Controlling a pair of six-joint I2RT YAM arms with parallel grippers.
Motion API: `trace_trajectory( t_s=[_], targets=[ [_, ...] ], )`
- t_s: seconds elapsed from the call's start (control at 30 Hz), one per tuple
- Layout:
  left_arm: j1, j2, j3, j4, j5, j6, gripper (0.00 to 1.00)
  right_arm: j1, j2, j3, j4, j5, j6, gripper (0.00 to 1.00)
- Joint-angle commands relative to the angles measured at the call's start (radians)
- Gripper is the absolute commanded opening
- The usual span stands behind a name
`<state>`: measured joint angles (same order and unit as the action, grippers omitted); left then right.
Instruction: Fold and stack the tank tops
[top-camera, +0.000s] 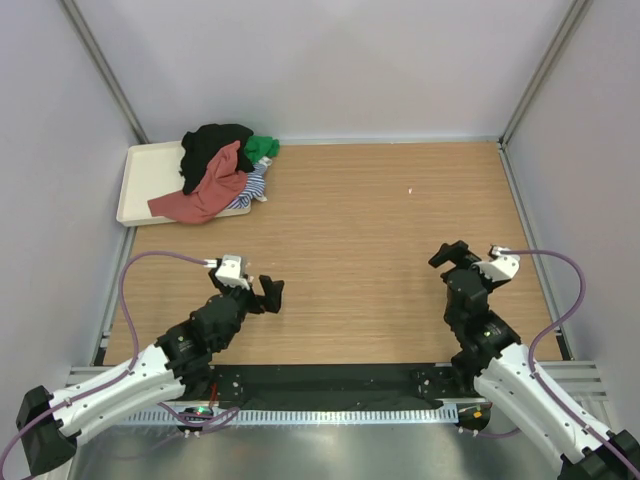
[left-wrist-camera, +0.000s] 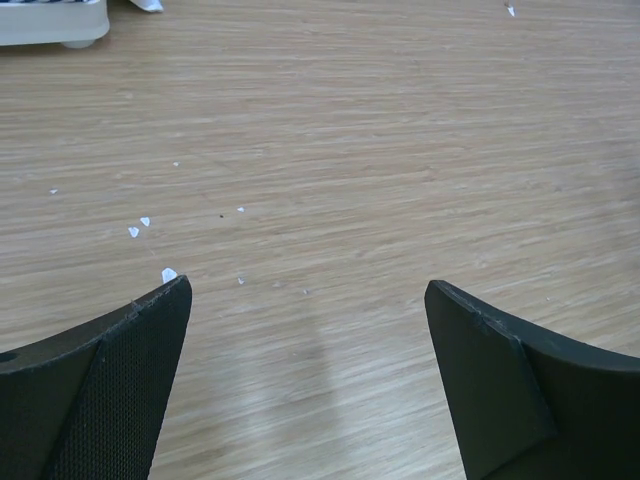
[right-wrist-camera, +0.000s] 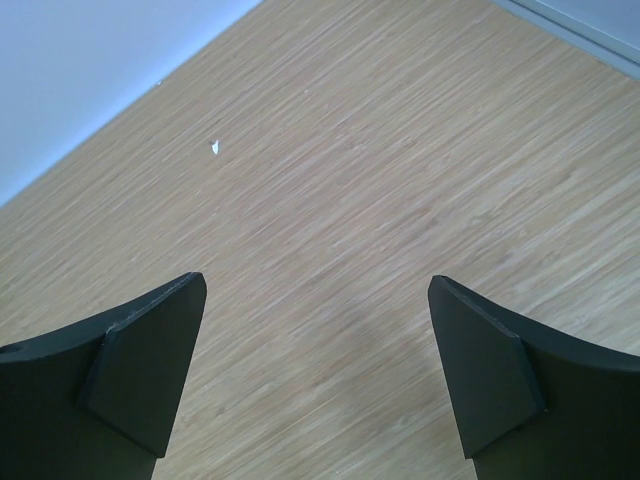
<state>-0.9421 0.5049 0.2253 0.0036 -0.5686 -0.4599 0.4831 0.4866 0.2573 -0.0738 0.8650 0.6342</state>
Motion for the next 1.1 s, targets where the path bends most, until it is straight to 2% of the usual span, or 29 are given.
trace_trajectory(
  t_s=[0.0, 0.1, 0.2, 0.27, 0.3, 0.33, 0.4, 0.43, 0.47, 0.53, 0.67, 0.8, 1.07],
  targets=[
    [0.002, 0.006, 0.006, 0.029, -0.086, 0.006, 1.00, 0.002, 0.004, 0.003, -0.007, 0.045, 0.044, 1.00],
    [0.005, 0.030, 0.055, -0.035, -0.183, -0.035, 0.97, 0.002, 0.015, 0.003, 0.005, 0.022, 0.038, 1.00],
    [0.063, 0.104, 0.176, -0.115, -0.183, -0.092, 0.93, 0.002, 0.023, -0.004, 0.037, -0.015, 0.016, 1.00],
    [0.185, 0.167, 0.300, -0.161, -0.116, -0.117, 0.92, 0.002, 0.030, -0.013, 0.063, -0.030, 0.004, 1.00],
    [0.245, 0.246, 0.390, -0.218, -0.082, -0.172, 0.92, 0.002, 0.041, -0.016, 0.068, -0.037, -0.002, 1.00],
    [0.381, 0.289, 0.437, -0.249, 0.008, -0.202, 0.92, 0.002, 0.044, -0.016, 0.068, -0.044, -0.007, 1.00],
    [0.520, 0.384, 0.521, -0.339, 0.100, -0.290, 0.92, 0.002, 0.058, -0.013, 0.068, -0.047, -0.010, 0.99],
    [0.643, 0.473, 0.596, -0.344, 0.165, -0.349, 0.90, 0.002, 0.069, -0.012, 0.068, -0.047, -0.010, 1.00],
    [0.696, 0.527, 0.629, -0.338, 0.273, -0.370, 0.88, 0.002, 0.075, -0.010, 0.068, -0.049, -0.008, 1.00],
    [0.790, 0.675, 0.739, -0.353, 0.308, -0.413, 0.84, 0.000, 0.084, -0.007, 0.068, -0.049, -0.008, 1.00],
    [0.850, 0.912, 0.963, -0.416, 0.276, -0.396, 0.80, 0.003, 0.087, -0.009, 0.069, -0.050, -0.005, 1.00],
    [0.865, 1.102, 1.181, -0.468, 0.282, -0.369, 0.71, 0.000, 0.093, -0.015, 0.106, -0.055, -0.005, 1.00],
    [0.864, 1.348, 1.355, -0.462, 0.282, -0.347, 0.72, 0.002, 0.136, -0.001, 0.108, -0.055, -0.002, 1.00]
  ],
)
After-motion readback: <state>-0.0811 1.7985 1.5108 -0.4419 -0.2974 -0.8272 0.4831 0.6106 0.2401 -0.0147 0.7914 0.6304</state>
